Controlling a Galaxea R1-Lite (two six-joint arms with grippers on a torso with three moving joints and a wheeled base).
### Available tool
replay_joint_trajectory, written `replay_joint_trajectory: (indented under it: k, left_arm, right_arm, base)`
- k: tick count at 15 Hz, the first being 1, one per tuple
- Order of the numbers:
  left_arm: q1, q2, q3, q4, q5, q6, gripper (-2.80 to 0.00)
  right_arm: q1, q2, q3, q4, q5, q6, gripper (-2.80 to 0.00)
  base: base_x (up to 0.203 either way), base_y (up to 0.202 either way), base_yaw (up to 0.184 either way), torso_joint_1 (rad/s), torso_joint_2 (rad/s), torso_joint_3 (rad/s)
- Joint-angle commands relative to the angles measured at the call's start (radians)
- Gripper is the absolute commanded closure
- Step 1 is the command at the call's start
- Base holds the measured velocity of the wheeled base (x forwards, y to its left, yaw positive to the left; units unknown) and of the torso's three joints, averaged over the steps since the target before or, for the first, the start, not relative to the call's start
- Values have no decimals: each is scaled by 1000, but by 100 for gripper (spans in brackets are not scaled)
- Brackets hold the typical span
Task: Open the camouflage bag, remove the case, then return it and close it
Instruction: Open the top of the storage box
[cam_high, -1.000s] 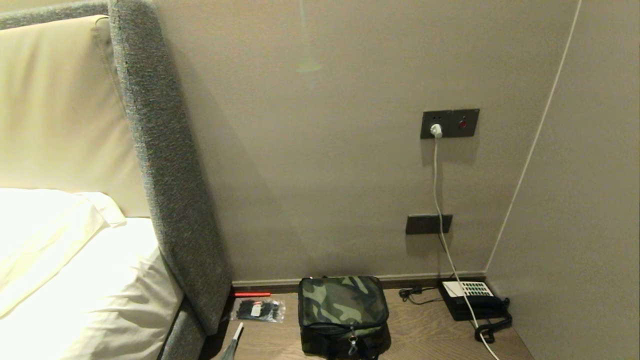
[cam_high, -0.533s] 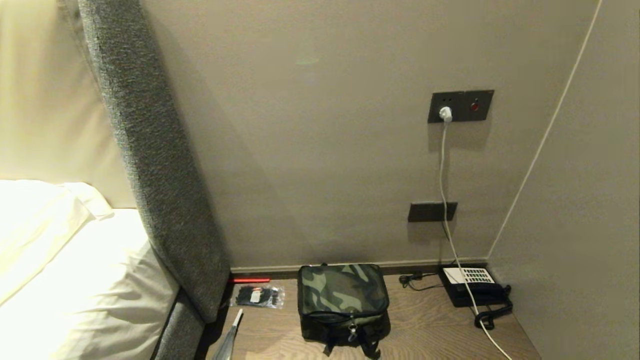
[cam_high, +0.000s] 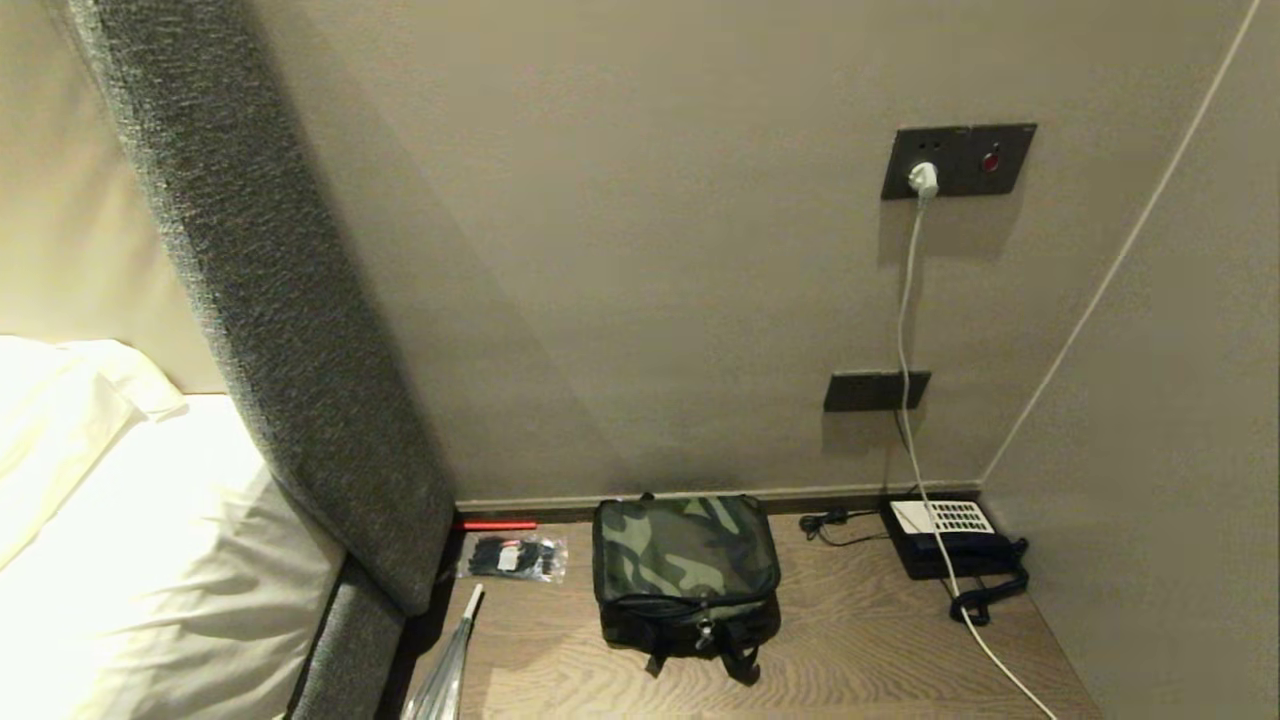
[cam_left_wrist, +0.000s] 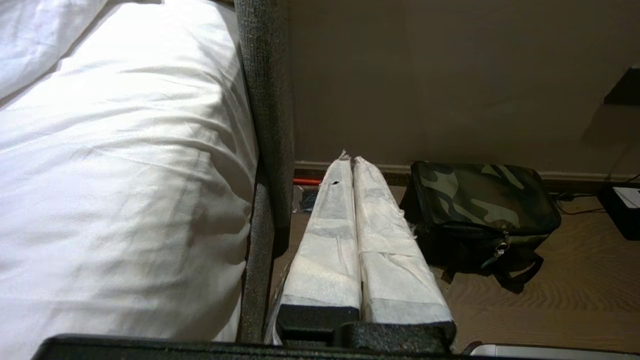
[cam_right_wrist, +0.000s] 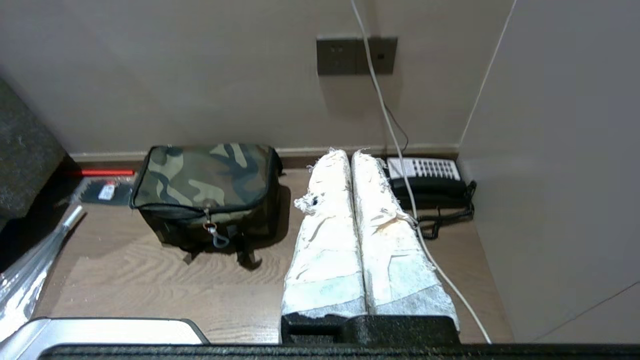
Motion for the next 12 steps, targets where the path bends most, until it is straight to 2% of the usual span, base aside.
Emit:
replay_joint_trajectory:
  k: [1,12]
  left_arm:
    - [0,-2,3,0,0,0,0]
    - [0,-2,3,0,0,-4,0]
  right_arm:
    - [0,-2,1,0,0,0,0]
    - [0,-2,-1,0,0,0,0]
  base:
    - [0,0,0,2,3,-198]
    - [0,0,0,3,2,-199]
